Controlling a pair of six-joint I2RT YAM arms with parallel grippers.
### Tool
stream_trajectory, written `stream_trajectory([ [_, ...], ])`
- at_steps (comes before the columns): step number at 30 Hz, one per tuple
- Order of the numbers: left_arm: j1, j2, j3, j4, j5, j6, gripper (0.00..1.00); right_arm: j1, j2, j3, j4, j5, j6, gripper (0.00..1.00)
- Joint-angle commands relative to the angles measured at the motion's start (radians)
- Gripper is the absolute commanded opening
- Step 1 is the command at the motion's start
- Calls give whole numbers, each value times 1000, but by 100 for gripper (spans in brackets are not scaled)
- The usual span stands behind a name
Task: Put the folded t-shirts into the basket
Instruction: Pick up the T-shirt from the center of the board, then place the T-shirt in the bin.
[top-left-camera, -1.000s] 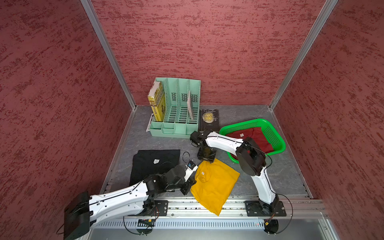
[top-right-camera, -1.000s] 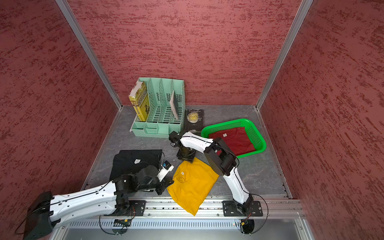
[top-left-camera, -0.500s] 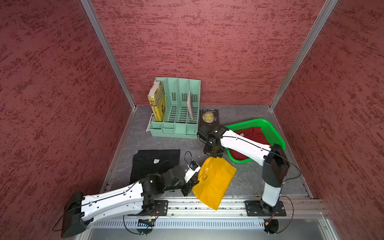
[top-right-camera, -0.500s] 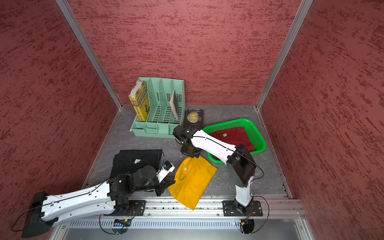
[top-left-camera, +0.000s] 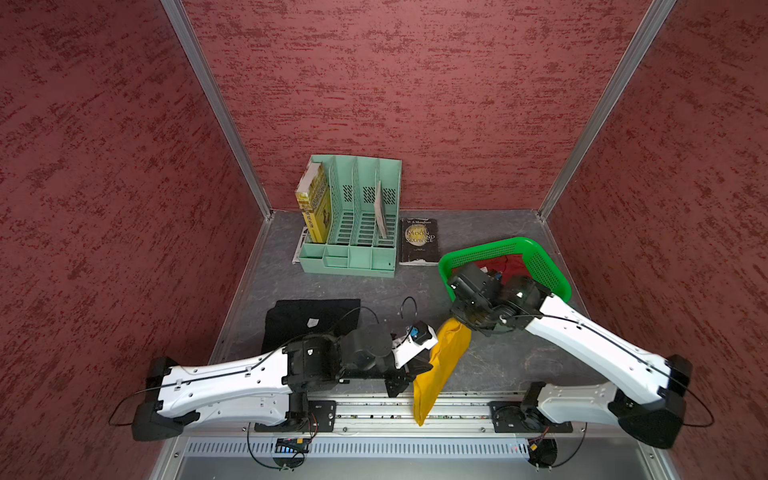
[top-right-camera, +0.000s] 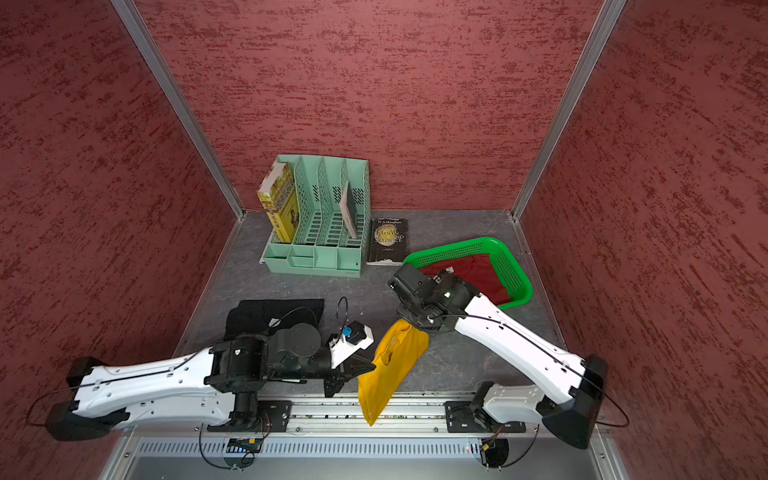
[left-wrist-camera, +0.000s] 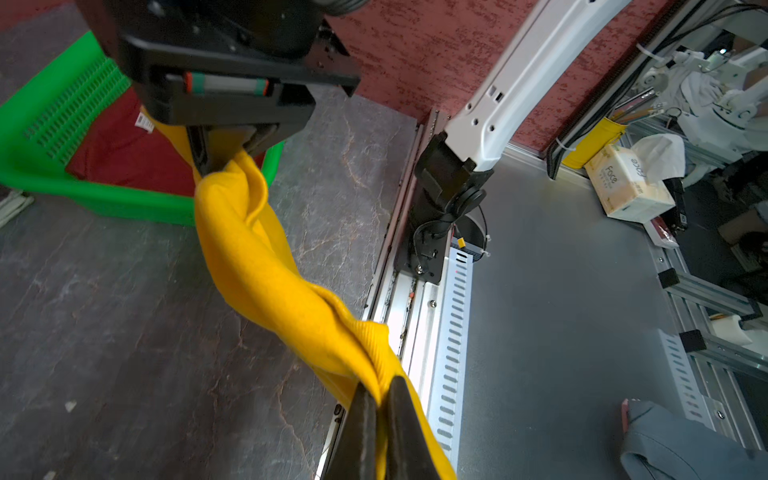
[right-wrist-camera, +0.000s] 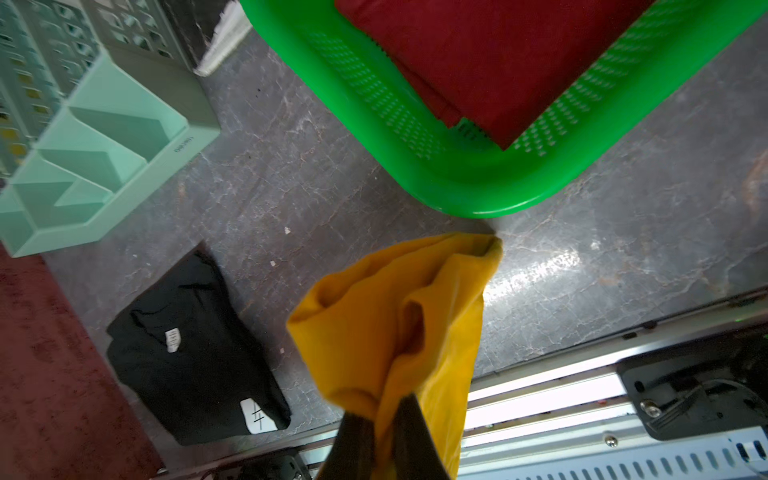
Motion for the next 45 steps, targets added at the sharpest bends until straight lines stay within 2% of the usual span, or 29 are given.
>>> stream_trajectory([
  [1, -20, 56, 107, -50, 63, 79, 0, 6, -99, 24, -50, 109, 30, 0],
  [5, -6, 131, 213, -52, 76, 148, 0, -32, -145, 94, -199, 250, 46, 0],
  [8, 60, 189, 263, -12, 122, 178, 0, -109, -184, 124, -266, 310, 37, 0],
  [12, 204, 310, 337, 31, 300, 164, 0, -237, -226, 159, -288, 334, -25, 0],
  [18, 308, 539, 515, -5, 318, 218, 0, -423, -181, 198, -239, 317, -141, 0],
  [22, 367, 678, 623, -13, 308, 251, 0, -529, -108, 203, -179, 320, -170, 0],
  [26, 407, 817, 738, -41, 285, 304, 0, -680, -25, 212, -88, 253, -240, 0],
  [31, 433, 975, 892, -77, 256, 334, 0, -802, 102, 230, 39, 198, -313, 0],
  [34, 452, 1058, 941, -81, 221, 363, 0, -836, 201, 247, 95, 177, -334, 0],
  [39, 515, 1198, 1045, -120, 235, 392, 0, -858, 371, 282, 150, 132, -334, 0],
  [45, 546, 1349, 1185, -191, 209, 451, 0, -880, 513, 307, 206, 100, -331, 0],
])
